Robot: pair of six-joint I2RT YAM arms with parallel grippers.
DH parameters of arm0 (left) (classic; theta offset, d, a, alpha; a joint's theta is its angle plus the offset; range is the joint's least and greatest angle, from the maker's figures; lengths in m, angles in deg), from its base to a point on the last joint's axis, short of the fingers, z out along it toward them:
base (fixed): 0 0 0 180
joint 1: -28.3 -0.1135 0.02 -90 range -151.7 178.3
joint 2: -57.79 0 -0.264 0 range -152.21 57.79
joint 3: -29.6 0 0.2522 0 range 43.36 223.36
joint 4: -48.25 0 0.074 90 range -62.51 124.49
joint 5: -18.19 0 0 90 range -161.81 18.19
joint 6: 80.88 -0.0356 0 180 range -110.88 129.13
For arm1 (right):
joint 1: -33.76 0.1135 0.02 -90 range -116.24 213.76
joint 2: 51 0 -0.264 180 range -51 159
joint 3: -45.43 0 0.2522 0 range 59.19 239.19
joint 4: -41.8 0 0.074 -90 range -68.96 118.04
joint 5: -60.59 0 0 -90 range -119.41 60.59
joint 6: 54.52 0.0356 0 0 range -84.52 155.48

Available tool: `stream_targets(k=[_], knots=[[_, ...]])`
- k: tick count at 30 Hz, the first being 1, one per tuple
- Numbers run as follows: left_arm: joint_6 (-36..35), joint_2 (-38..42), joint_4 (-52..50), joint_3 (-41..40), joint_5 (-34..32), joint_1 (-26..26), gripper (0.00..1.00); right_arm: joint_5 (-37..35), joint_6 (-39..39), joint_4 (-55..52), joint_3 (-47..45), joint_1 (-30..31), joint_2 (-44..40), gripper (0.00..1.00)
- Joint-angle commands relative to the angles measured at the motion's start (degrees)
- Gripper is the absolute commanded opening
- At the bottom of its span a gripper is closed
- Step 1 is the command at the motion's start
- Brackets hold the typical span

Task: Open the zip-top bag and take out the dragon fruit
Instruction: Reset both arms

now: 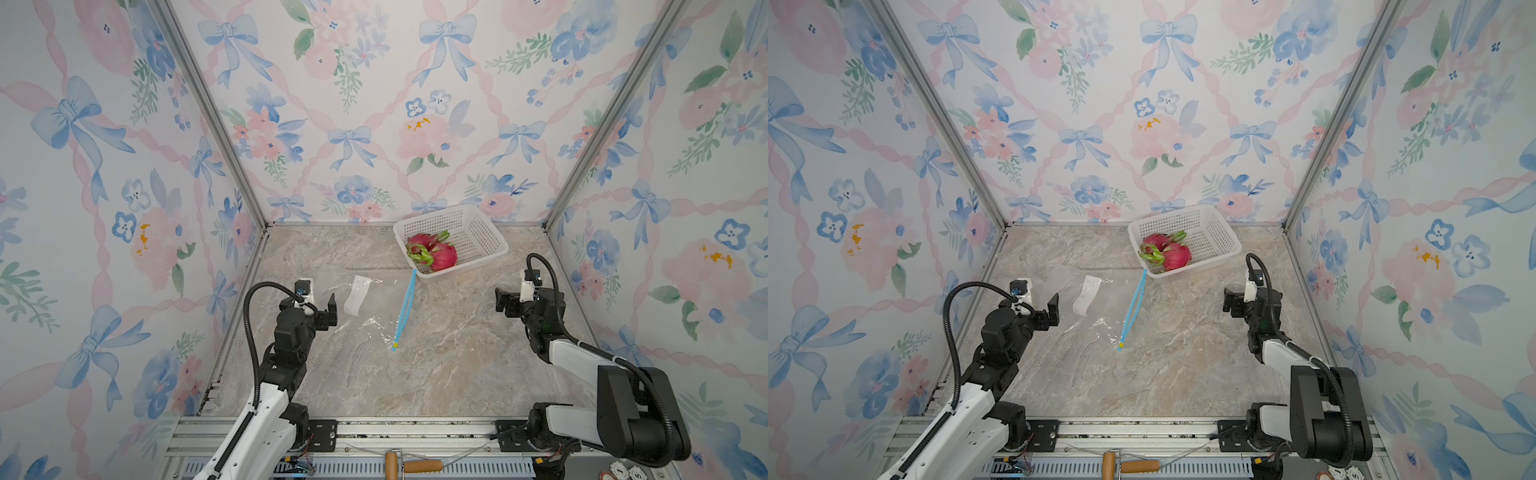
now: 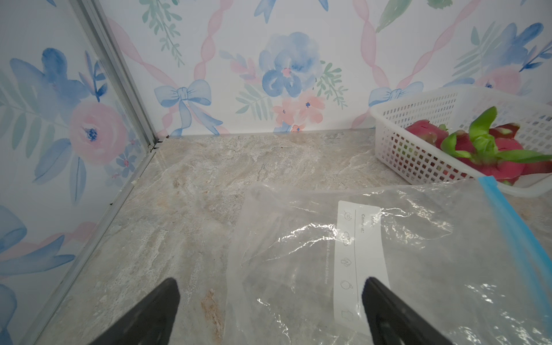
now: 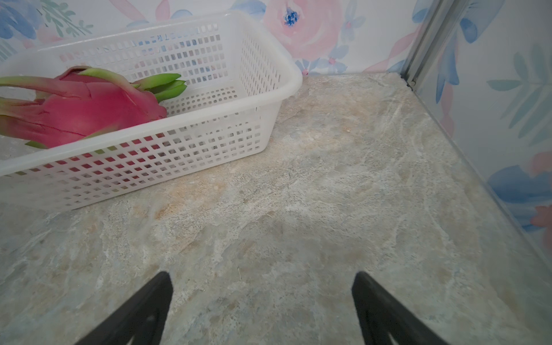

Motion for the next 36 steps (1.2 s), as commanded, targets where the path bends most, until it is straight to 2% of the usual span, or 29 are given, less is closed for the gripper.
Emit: stream_targets(k=[1,7,13,20,29,36], knots=[[-0.69,-1.83,5.55,-0.30,-3.79,-0.59,0.98,0.81,-0.84,9.97,-0.53,0.74,3.59,0.96],[-5.35,-7.02,14.45,-2.76,-3.34,-1.27,0.98,0.00,-1.65,17.17,-2.48,1.66,8.38,0.96],[-4.47,-17.20,20.15,-0.36,-0.32,-3.51,0.98,-0.98,-3.35,26.22,-4.80,3.35,13.30,0.96],[-4.66,-27.98,27.49,0.85,1.94,-5.46,0.97,-1.72,-4.16,22.88,-3.87,3.96,12.43,0.96],[-8.61,-39.95,30.11,4.57,4.91,-5.95,0.98,-1.57,-4.25,21.47,-3.08,3.91,12.47,0.96],[-8.93,-45.19,34.45,5.29,9.16,-6.14,0.97,-1.74,-4.27,21.56,-3.16,4.02,12.44,0.96]])
